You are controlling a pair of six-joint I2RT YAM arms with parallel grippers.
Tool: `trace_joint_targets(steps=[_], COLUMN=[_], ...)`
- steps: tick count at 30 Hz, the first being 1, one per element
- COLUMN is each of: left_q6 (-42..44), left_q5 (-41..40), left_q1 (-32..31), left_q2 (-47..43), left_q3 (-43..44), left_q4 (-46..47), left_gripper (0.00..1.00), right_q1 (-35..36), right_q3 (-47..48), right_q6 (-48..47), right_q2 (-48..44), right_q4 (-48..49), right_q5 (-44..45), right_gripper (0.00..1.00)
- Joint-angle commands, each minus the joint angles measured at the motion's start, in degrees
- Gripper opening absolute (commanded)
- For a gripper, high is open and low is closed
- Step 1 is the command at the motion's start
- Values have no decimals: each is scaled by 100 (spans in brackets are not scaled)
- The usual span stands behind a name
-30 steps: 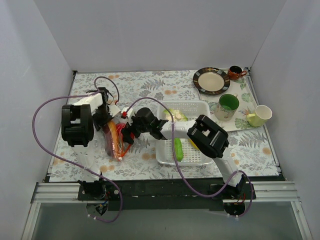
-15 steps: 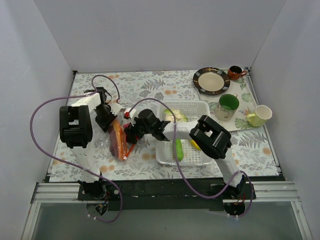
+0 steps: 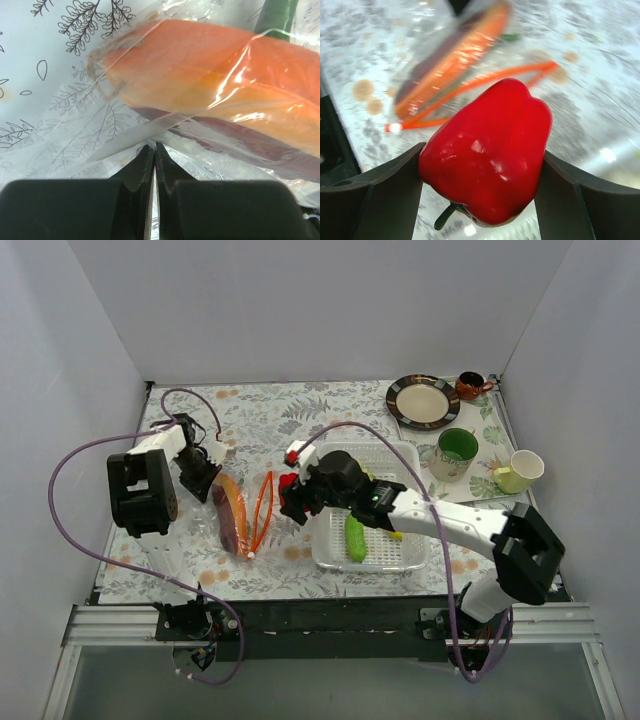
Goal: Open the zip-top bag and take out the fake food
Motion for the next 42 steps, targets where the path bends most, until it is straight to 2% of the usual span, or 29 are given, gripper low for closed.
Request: trace_joint_targets(steps=[1, 2, 3, 5, 6, 7, 10, 14, 17, 21, 24, 28, 33, 38, 40, 41, 42], left_q6=[120, 129, 129, 129, 129, 138, 138, 68, 85, 41, -73, -179, -179, -223, -257, -275, -284], left_q5=[-70, -79, -79, -79, -79, -70, -35, 140, 141, 176, 211, 229, 255, 597, 790, 1035, 1229], left_q1=[29, 29, 29, 20, 20, 11, 3, -59, -103, -112, -156, -200, -200, -191, -191, -200, -191], left_q2=[530, 521, 530, 530, 547, 556, 565, 556, 495, 591, 644, 635, 626, 609, 530, 504, 486], left_q3=[-569, -587, -604, -631, -622, -605, -570, -350, -315, -183, -235, -402, -552, -62, 220, 639, 870], left_q4=[952, 970, 987, 1049, 1040, 1031, 1014, 838, 829, 759, 785, 899, 917, 452, 5, -197, -695], left_gripper=[0, 0, 0, 0, 0, 0, 0, 0, 0, 0, 0, 0, 0, 0, 0, 0, 0], right_q1=[-371, -494, -774, -1004, -1101, -1119, -1111, -892, -303, 285, 558, 568, 559, 551, 551, 551, 551], right_q3=[-671, -759, -830, -839, -761, -708, -401, 101, 171, 496, 558, 1075, 1437, 1428, 1315, 1270, 1235], right_q6=[408, 574, 689, 804, 848, 840, 726, 349, -511, -847, -1076, -944, -839, -760, -699, -681, -655], right_q2=[-1066, -1130, -1174, -1096, -1026, -859, -552, -480, -480, -33, 205, 1090, 1778, 2165, 2183, 2183, 2166], right_q4=[-449, -649, -790, -1246, -1440, -1599, -2013, -1909, -1101, -837, -169, -89, 7, 131, 236, 289, 341], right_q5=[2395, 3026, 3180, 3365, 3488, 3550, 3543, 3340, 3201, 2909, 2568, 2145, 1890, 1758, 1723, 1723, 1749], right_gripper=[5, 4, 5, 15, 26, 59, 98, 98, 98, 98, 98, 89, 84, 82, 82, 82, 82])
